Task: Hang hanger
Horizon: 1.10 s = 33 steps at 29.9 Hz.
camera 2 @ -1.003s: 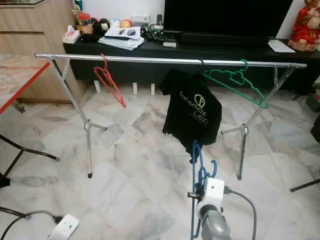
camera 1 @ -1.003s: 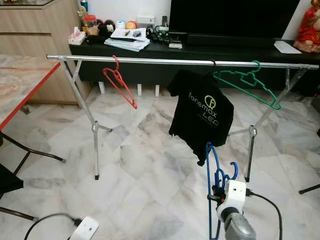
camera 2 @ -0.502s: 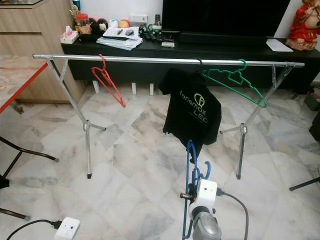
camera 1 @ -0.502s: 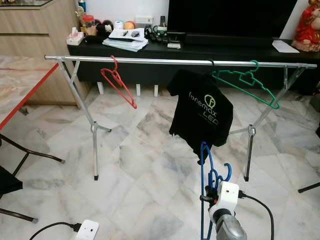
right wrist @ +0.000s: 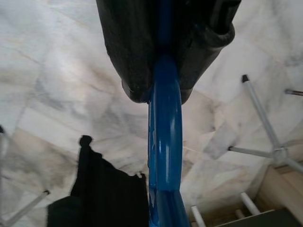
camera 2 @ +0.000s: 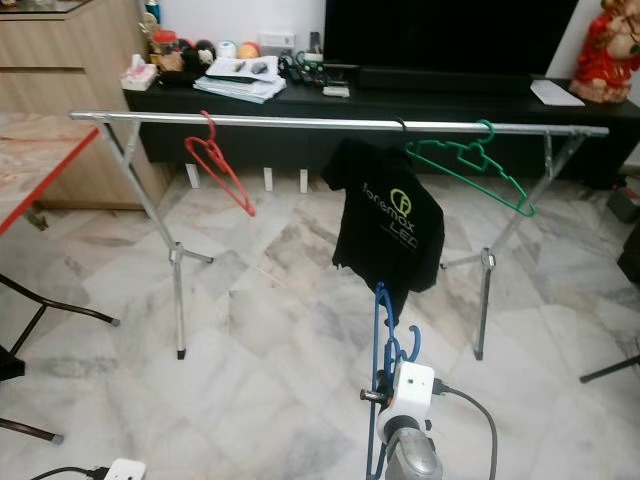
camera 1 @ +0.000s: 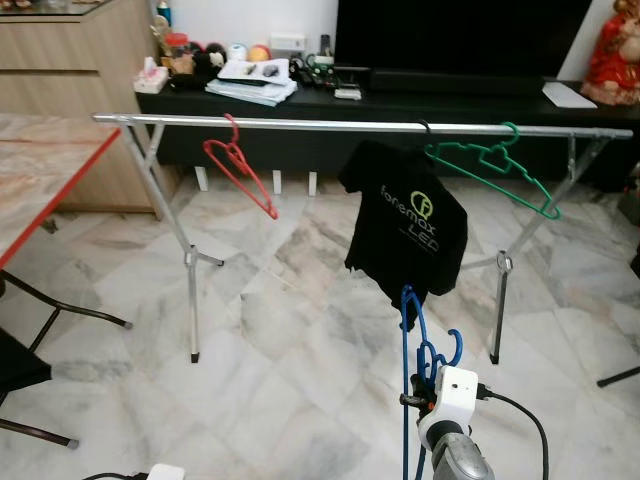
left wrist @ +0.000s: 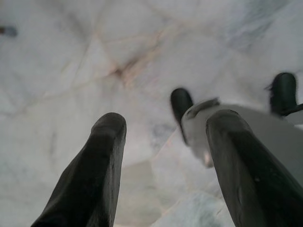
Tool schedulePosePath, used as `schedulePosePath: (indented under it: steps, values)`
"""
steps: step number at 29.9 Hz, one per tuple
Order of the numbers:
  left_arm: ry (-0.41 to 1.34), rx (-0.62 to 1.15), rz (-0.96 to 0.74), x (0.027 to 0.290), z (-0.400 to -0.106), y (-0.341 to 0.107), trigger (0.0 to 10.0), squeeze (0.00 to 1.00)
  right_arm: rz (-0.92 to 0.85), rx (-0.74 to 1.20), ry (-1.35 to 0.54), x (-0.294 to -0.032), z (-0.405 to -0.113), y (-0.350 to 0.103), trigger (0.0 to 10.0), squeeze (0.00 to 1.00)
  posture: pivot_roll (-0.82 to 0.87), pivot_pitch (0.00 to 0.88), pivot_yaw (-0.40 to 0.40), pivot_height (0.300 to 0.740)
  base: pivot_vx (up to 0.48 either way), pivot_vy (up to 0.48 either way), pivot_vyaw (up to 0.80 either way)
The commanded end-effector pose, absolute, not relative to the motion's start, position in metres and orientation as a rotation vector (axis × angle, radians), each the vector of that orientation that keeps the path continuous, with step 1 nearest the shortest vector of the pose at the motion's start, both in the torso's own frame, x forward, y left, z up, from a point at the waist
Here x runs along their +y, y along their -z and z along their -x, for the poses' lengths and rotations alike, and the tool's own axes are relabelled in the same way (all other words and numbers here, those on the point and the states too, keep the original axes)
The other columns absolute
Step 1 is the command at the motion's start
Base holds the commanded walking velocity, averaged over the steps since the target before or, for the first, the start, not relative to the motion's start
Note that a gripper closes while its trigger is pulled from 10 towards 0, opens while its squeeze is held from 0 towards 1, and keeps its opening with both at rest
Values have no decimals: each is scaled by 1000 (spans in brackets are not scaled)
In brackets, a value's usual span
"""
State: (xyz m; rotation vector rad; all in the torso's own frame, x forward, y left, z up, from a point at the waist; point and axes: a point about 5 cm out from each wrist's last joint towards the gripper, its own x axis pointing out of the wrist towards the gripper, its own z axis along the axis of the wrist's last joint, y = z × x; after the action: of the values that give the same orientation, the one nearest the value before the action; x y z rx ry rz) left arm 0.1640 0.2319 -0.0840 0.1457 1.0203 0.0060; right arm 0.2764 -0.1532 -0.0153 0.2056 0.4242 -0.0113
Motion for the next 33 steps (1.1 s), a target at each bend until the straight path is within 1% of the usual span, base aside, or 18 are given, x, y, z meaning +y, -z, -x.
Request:
schedulePosePath:
  steps: [1, 7, 14, 16, 21, 29, 33]
  values:
    - [-6, 1058, -151, 237, -153, 88, 10000, 0, -195, 424, 11, -154, -274, 17, 10000, 0, -64, 69, -13, 740, 0, 259, 0]
    - [7, 1068, -179, 239, -142, 91, 10000, 0, -190, 430, 19, -157, -274, 17, 10000, 0, -63, 62, -20, 740, 0, 0, 0]
    - [-17, 1077, -151, 236, -131, 95, 10000, 0, -190, 404, 43, -160, -277, 13, 10000, 0, -70, 43, -9, 740, 0, 0, 0]
    - [-16, 1054, -141, 232, -143, 92, 10000, 0, -183, 390, 28, -159, -280, 11, 10000, 0, -68, 39, -7, 740, 0, 0, 0]
    - [-5, 1031, -122, 226, -152, 90, 10000, 0, -178, 365, 12, -156, -282, 7, 10000, 0, -68, 31, 1, 740, 0, 0, 0]
    - [-10, 1009, -117, 222, -166, 86, 10000, 0, -195, 317, 4, -152, -286, 1, 10000, 0, -65, 43, 8, 740, 0, 0, 702]
    - [-12, 1003, -112, 222, -170, 84, 10000, 0, -215, 319, 24, -154, -286, 1, 10000, 0, -61, 51, 12, 740, 187, 0, 0]
